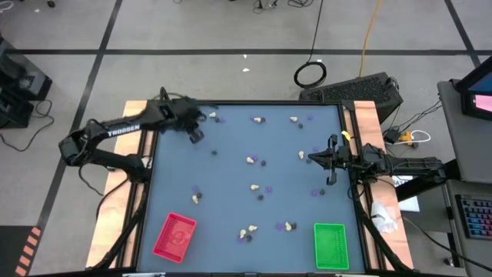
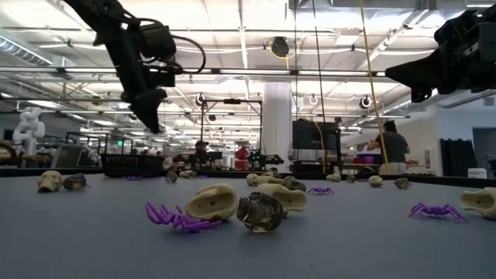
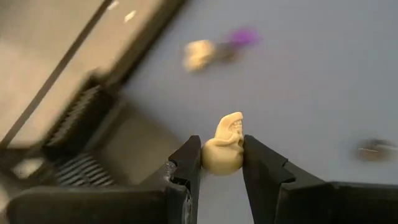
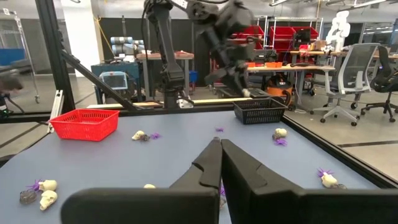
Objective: Sort Halloween decoration
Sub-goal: Put the white skull toy into the black bin, then put the black skull toy into the red bin
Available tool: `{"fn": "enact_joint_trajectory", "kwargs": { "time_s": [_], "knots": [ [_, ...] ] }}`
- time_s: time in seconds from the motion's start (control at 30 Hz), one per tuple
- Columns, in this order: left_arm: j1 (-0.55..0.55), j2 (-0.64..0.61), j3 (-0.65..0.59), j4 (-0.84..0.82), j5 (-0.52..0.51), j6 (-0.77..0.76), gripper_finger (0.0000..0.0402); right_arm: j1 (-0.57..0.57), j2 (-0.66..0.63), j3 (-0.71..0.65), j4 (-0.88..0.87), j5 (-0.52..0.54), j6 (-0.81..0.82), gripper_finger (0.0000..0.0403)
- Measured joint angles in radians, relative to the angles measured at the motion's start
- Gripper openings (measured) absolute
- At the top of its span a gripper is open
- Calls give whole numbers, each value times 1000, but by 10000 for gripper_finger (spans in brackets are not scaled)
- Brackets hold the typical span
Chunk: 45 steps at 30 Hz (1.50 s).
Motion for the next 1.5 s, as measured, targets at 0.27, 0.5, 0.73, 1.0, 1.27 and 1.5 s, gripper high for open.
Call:
{"fn": "enact_joint_trajectory", "kwargs": {
  "time_s": [0.27, 0.5, 0.73, 1.0, 1.27, 1.5],
  "knots": [
    [240, 103, 19, -75, -14, -6, 90, 0, 0, 0, 0, 0, 0, 0],
    [332, 200, 19, -6, 84, 29, 90, 0, 0, 0, 0, 0, 0, 0],
    [351, 238, 19, -5, 87, 52, 95, 0, 0, 0, 0, 0, 0, 0],
    [349, 236, 19, 8, 87, 45, 166, 0, 0, 0, 0, -1, 6, 0],
    [329, 185, 19, 9, 55, 27, 173, 0, 0, 0, 0, 0, 18, 0],
    [206, 18, 19, 32, 27, 21, 103, 0, 0, 0, 0, 0, 18, 0]
  ]
}}
